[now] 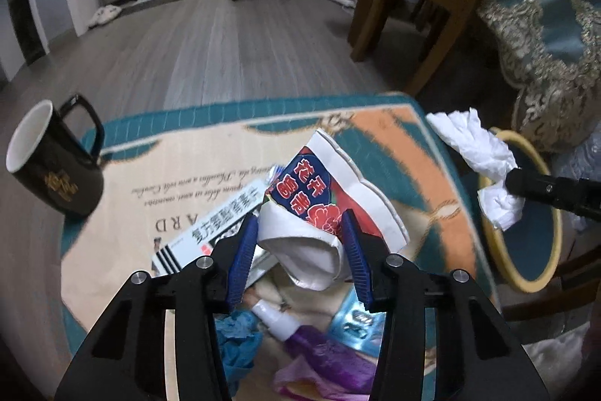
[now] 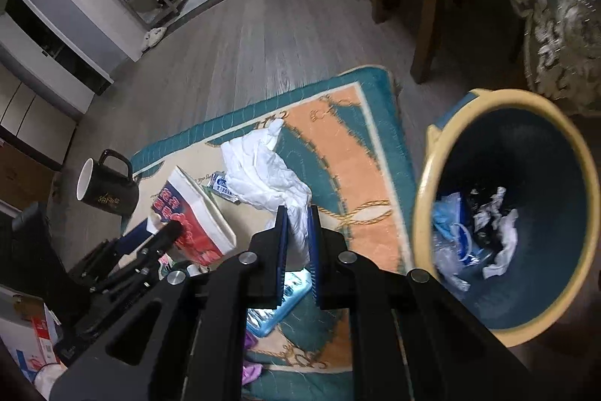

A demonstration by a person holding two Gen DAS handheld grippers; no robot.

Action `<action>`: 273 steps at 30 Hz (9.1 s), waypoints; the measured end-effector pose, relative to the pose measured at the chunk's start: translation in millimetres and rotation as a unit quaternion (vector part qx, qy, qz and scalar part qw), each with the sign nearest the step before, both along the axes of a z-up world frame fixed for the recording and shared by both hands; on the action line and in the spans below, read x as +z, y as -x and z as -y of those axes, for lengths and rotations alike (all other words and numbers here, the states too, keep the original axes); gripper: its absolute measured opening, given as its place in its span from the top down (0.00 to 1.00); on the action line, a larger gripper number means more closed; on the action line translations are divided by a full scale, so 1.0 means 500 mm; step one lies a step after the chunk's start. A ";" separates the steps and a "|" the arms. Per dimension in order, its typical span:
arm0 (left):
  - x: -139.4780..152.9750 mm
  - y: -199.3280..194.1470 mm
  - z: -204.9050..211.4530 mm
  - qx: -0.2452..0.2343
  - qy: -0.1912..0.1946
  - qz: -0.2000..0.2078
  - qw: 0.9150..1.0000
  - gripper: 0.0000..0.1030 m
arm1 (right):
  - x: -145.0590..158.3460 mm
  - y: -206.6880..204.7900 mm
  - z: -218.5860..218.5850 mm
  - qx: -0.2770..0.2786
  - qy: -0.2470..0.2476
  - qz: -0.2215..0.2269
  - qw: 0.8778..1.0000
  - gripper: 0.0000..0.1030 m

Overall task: Collect trash
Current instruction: 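Carry the snack bag and tissue over the bucket with both tools, then open the left tool to drop the snack bag while the right tool drops the tissue, then move both tools back over the trash on the cushion, then grasp the white Coltalin medicine box with the left tool while the right tool grasps the blue blister pack, then carry the box and blister pack over the bucket with both tools, then open the left tool to drop the box while the right tool drops the blister pack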

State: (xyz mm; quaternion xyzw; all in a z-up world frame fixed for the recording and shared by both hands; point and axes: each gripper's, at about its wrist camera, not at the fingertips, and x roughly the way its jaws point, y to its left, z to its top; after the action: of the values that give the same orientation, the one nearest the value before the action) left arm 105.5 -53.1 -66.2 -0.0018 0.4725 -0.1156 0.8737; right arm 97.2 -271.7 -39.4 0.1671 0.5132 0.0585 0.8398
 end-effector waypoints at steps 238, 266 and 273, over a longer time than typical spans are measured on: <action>0.170 0.054 0.167 -0.186 -0.055 0.068 0.979 0.24 | 0.143 0.077 0.147 -0.019 0.112 0.108 0.988 0.88; 0.006 0.081 0.520 -0.360 -0.051 0.034 0.931 0.22 | 0.015 0.118 0.401 -0.132 0.064 -0.028 0.989 0.79; 0.005 0.107 0.536 -0.390 -0.054 0.047 0.918 0.17 | 0.029 0.124 0.410 -0.146 0.062 -0.017 0.987 0.64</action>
State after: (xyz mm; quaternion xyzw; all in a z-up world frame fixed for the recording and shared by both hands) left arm 52.2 -321.2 -63.9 0.2350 0.4002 -0.4211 0.7793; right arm 35.3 -476.6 -24.8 0.1890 0.4997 -0.0997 0.8394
